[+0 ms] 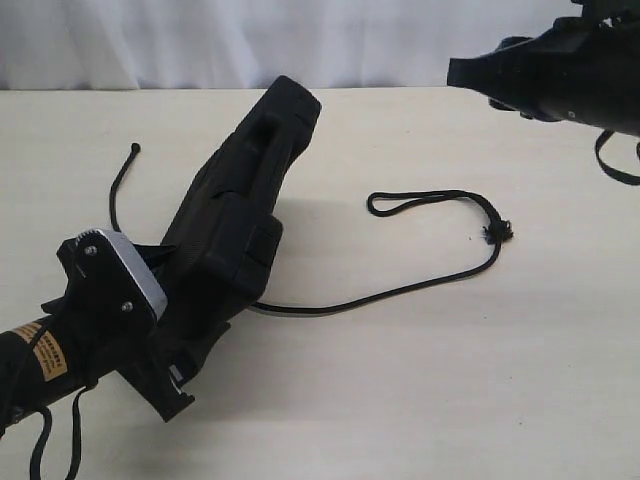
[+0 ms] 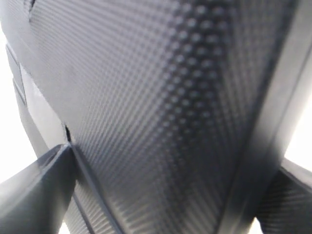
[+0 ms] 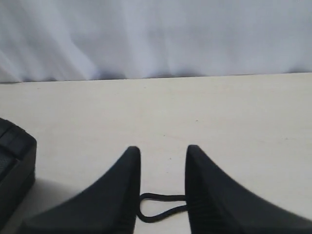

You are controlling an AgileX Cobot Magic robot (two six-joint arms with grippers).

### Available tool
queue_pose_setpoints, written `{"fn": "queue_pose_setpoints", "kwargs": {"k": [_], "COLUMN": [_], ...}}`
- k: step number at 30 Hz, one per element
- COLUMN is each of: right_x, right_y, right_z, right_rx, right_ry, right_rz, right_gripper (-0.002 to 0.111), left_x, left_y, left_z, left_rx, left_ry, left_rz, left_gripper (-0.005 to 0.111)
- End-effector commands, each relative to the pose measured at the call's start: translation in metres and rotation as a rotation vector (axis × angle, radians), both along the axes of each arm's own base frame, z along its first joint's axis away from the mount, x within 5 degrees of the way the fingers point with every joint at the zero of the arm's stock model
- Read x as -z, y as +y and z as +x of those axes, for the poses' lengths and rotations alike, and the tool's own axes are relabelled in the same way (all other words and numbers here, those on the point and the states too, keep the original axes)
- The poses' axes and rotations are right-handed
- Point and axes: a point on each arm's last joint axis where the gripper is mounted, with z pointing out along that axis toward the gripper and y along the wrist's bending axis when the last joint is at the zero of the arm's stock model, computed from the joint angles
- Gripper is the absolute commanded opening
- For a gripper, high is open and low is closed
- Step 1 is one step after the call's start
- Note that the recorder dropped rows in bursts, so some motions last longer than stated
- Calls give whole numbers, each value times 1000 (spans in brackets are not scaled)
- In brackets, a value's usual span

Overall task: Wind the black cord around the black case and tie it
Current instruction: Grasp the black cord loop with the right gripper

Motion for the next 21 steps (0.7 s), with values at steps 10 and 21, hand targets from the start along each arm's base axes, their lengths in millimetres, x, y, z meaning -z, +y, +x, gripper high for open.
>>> {"fn": "queue_pose_setpoints", "kwargs": {"k": [10, 21], "right_x": [90, 144], "right_y": [-39, -33], "right_z": [88, 129], "right_rx": [-355, -271], "right_ry": [713, 679], "right_rz": [-747, -690], "right_gripper": [13, 58], "left_x": [1, 2], "left_y": [-1, -1], "left_z": [-2, -2], "left_rx": [-9, -24], "left_ry": [23, 38], "left_rz": [-30, -47], "left_gripper": [0, 0]}}
